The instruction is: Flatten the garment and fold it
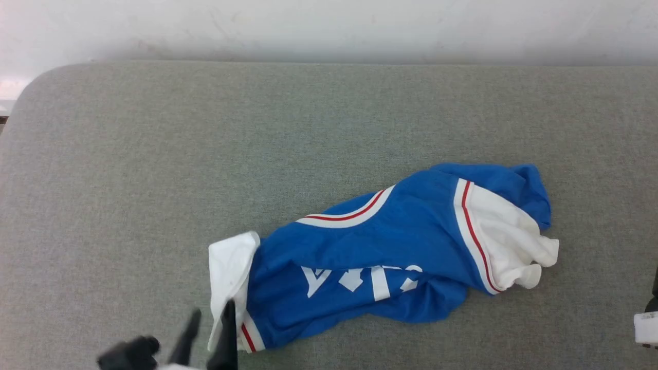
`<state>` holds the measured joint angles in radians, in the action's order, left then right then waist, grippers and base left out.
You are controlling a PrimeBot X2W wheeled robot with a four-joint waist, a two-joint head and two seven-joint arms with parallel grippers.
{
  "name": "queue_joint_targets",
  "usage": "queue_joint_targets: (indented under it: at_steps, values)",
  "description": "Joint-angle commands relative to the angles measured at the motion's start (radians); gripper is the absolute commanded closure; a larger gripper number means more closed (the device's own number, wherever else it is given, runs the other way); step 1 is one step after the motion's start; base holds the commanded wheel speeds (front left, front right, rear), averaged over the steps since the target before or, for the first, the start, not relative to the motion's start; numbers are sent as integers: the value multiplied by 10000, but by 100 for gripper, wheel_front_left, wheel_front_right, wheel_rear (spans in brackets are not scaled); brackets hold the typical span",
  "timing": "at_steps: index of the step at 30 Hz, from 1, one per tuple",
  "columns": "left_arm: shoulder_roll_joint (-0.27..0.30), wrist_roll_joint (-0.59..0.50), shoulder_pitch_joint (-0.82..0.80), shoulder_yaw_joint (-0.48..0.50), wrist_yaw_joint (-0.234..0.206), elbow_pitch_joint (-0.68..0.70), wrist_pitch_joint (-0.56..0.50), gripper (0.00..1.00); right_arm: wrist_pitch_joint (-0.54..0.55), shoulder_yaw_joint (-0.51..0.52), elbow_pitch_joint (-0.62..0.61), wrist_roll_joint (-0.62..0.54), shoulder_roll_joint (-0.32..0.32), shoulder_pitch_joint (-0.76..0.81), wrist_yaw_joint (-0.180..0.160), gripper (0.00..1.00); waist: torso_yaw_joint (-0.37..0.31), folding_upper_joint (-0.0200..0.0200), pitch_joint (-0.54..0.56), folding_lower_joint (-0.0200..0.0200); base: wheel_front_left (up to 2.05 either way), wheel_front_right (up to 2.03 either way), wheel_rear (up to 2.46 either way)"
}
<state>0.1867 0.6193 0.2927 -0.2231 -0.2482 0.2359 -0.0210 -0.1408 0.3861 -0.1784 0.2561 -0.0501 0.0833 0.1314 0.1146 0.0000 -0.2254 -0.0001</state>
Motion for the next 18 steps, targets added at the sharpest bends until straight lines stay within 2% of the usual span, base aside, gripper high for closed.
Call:
queue_joint_targets:
  at_steps: [1, 6, 10, 11, 15, 18]
  values:
    - [-58, 83, -433, 231, 88, 326, 279, 0, 29, -27, -45, 32, -1, -86, -7, 0, 38, 0, 4, 1, 0, 0, 0]
    - [374, -392, -1406, 480, 311, 1258, 633, 0, 26, -73, -51, 61, -1, -132, -7, 0, 16, 0, -93, 1, 0, 0, 0]
    - [1185, -1674, -3092, 48, 676, 1491, 410, 0, 12, -209, -21, 89, -1, -235, -7, 0, -128, 0, -332, 1, 0, 0, 0]
    - [1437, -2138, -3591, -266, 851, 1338, 197, 0, 4, -239, -12, 93, -1, -279, -7, 0, -169, 0, -399, 1, 0, 0, 0]
    - [1769, -3091, -5393, -1564, 1734, 40, -801, 0, 1, -329, -15, 76, -1, -456, -7, 0, -357, 0, -697, 1, 0, 0, 0]
    - [1776, -3172, -6285, -2368, 2563, -1236, -1564, 0, 19, -396, -28, 51, -1, -601, -7, 0, -545, 0, -890, 1, 0, 0, 0]
